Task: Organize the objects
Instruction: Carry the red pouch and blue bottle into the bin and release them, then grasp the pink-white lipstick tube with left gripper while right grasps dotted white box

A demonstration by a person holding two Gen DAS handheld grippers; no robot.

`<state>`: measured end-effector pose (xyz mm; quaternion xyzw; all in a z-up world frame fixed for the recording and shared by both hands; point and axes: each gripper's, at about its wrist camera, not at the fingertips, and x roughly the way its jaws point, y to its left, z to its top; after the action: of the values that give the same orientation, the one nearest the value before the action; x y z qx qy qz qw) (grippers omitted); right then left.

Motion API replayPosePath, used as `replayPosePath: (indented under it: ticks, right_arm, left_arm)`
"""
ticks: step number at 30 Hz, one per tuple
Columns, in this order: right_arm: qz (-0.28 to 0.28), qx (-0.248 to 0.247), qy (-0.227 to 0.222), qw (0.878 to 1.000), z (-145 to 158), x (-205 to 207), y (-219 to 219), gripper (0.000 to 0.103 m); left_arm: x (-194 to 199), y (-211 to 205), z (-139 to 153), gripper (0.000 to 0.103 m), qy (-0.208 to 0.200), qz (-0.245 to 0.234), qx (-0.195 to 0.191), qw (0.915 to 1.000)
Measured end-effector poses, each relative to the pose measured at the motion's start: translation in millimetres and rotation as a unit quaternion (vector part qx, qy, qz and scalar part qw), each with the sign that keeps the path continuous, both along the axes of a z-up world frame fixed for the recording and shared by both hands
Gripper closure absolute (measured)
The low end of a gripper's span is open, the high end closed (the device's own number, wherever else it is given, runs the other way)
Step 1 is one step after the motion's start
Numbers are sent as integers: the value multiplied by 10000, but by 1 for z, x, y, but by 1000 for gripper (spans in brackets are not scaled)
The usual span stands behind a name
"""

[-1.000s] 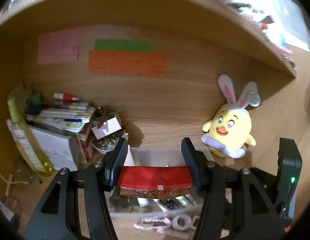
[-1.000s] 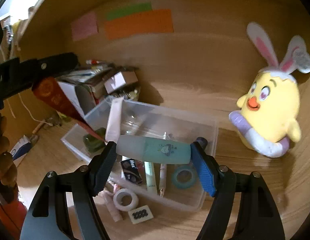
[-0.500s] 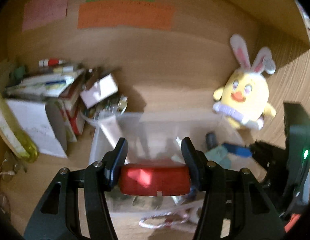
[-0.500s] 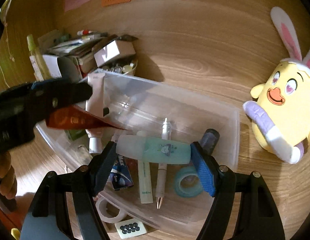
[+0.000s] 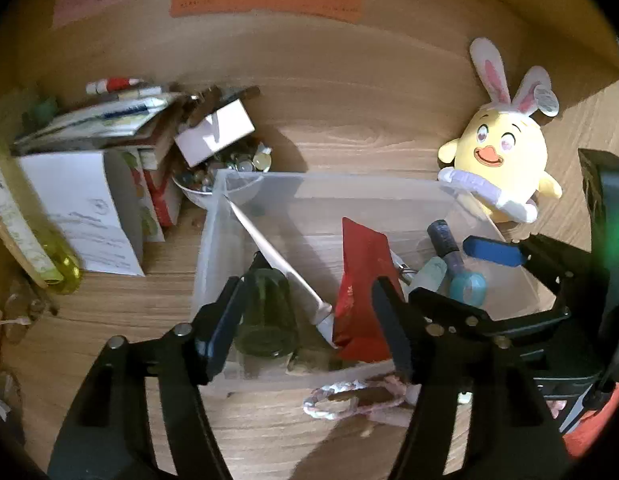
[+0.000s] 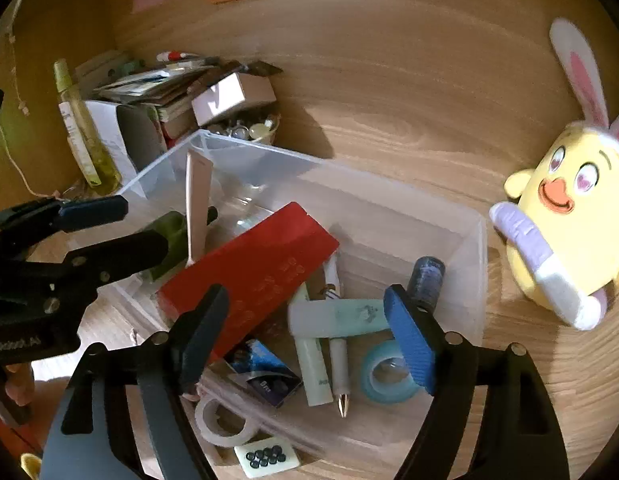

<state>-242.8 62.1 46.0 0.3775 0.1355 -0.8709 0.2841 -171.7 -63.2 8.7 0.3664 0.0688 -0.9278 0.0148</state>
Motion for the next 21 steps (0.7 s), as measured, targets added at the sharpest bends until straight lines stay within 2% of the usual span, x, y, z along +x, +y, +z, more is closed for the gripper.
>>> replayPosePath:
  ticks: [4, 6, 9, 15, 21]
  right_arm:
    - [66, -6, 188, 9998, 10, 12, 2, 22]
    - [110, -76, 226, 9997, 16, 19, 6, 22]
    - [158, -156, 300, 9993, 23, 30, 13, 21]
    - [213, -309, 414, 9984, 33, 54, 35, 21]
    - [204, -418, 333, 9984, 26, 71, 59, 21]
  left_arm:
    - [12, 4, 11, 28, 150, -18, -159, 9998]
    - [21, 7, 17, 18, 261, 1, -238, 9994]
    - [35, 11, 25, 9, 395, 15, -351, 9986]
    - [58, 21, 28, 5, 412, -75, -462, 9981]
    - [72, 25, 16, 4, 207, -180, -284, 9992]
